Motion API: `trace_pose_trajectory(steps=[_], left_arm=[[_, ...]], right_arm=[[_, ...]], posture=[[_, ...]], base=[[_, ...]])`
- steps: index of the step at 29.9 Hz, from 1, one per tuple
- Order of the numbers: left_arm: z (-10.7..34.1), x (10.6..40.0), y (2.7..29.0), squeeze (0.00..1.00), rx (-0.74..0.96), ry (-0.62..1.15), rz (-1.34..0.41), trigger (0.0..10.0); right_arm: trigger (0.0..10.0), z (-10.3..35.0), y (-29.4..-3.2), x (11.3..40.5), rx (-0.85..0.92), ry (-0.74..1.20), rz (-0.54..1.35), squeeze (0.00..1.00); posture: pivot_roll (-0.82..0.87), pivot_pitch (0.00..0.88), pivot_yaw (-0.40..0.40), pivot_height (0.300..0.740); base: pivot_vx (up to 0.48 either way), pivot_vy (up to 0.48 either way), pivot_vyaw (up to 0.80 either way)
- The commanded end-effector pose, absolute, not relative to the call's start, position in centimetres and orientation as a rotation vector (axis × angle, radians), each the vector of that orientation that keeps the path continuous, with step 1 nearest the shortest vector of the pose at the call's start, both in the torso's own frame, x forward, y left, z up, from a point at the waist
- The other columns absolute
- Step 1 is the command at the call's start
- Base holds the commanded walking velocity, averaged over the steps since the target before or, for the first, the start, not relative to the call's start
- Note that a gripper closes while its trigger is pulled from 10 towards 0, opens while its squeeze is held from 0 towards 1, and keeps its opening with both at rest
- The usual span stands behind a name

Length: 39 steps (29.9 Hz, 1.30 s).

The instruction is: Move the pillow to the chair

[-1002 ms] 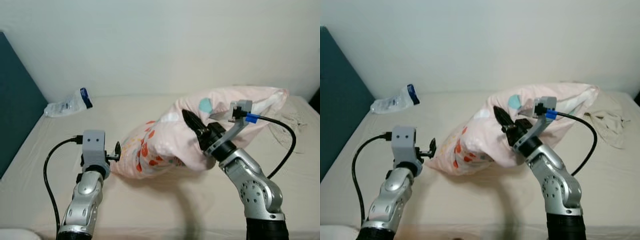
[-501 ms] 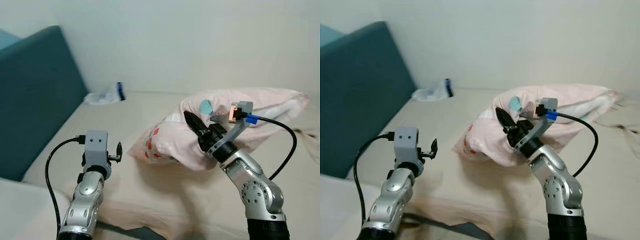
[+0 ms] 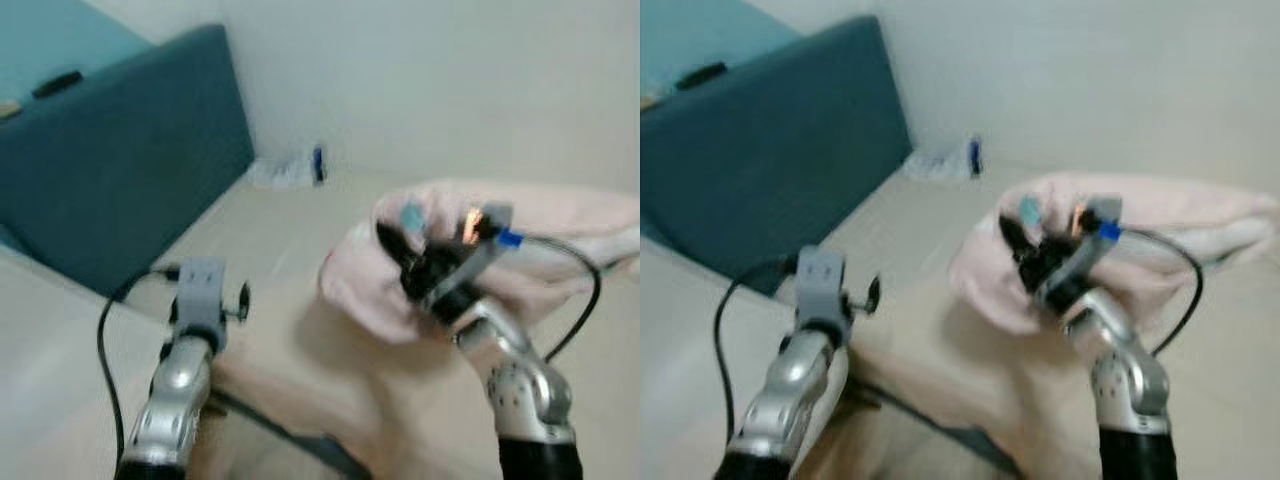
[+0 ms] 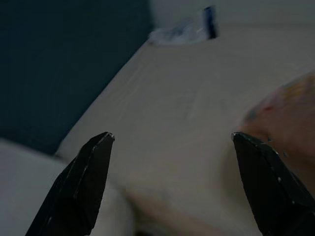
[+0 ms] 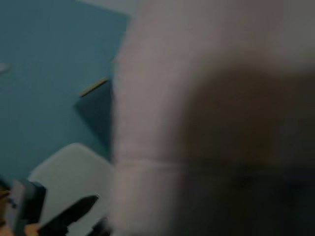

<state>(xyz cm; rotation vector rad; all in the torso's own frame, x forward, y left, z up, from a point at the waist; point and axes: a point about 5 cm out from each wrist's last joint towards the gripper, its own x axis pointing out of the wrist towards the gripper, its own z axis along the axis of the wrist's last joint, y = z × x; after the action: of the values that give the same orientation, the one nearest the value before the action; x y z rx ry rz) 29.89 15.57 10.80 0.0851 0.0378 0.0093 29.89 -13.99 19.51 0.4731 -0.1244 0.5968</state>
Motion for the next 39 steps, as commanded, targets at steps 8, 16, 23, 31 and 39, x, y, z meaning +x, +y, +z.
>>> trace_pose_trajectory(steps=[8,16,23,31,39], left_arm=[[10.13,29.64,15.89,0.00,0.112,0.067,0.013,10.0],[9.98,29.66,15.75,0.00,0.120,0.072,0.007,10.0],[9.96,29.59,15.27,0.00,0.101,0.072,-0.028,10.0],[9.76,29.47,15.25,0.00,0.104,0.079,-0.030,10.0],[9.69,29.42,15.24,0.00,0.103,0.087,-0.035,10.0]], right_arm=[[10.0,20.81,-12.82,29.50,0.481,-0.177,0.688,0.00],[10.0,21.12,-12.65,29.45,0.483,-0.192,0.708,0.00],[10.0,21.29,-12.60,29.52,0.483,-0.200,0.714,0.00],[10.0,21.09,-12.48,29.56,0.488,-0.195,0.709,0.00],[10.0,21.05,-12.44,29.56,0.490,-0.195,0.708,0.00]], posture=[[-0.05,0.044,0.022,0.740],[-0.05,0.039,0.020,0.740],[-0.05,0.039,0.019,0.740],[-0.05,0.043,0.022,0.740],[-0.05,0.047,0.024,0.740]], base=[[0.000,0.000,0.76],[0.000,0.000,0.76],[0.000,0.000,0.76],[0.000,0.000,0.76],[0.000,0.000,0.76]])
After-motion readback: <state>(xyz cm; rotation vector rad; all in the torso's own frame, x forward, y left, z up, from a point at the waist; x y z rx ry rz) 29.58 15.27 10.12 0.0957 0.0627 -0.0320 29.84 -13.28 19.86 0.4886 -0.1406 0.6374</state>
